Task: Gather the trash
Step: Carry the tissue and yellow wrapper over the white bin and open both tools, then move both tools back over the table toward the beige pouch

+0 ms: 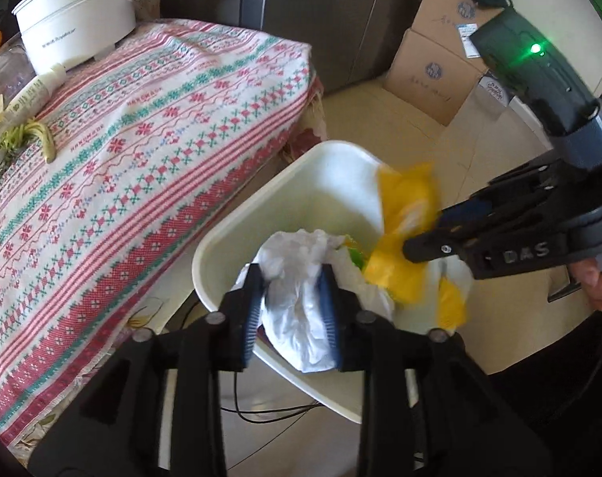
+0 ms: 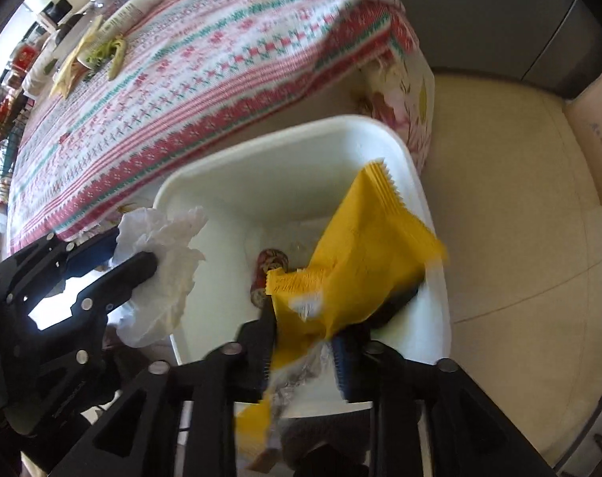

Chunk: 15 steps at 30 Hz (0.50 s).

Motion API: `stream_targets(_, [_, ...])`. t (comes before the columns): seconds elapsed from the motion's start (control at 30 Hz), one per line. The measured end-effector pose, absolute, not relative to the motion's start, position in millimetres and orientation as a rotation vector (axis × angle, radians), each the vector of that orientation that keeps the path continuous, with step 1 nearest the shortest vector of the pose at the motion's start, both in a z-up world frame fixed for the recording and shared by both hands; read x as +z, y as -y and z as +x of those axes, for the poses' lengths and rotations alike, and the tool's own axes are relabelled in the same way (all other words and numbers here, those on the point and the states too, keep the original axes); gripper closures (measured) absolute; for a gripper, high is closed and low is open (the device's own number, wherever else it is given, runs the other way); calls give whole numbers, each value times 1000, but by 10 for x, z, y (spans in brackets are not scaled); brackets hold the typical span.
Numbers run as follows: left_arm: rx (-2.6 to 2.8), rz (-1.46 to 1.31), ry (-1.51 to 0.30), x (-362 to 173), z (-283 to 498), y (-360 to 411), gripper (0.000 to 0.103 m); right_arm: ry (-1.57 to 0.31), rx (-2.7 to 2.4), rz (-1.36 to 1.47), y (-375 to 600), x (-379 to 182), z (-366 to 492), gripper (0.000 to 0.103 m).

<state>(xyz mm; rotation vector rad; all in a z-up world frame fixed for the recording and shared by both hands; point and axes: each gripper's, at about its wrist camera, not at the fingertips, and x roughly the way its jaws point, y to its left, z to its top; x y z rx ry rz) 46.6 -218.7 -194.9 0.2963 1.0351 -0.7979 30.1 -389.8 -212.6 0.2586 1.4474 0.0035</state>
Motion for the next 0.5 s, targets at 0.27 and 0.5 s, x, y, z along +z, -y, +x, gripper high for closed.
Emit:
stream_targets(0.27, [-811, 298, -1025, -1957, 483, 2152, 43, -1420, -29, 285, 4036, -2039, 300, 50])
stream_targets(0.5, [-804, 290, -1021, -1861, 522, 2122, 35, -1386, -53, 299, 4083, -1909, 289, 50])
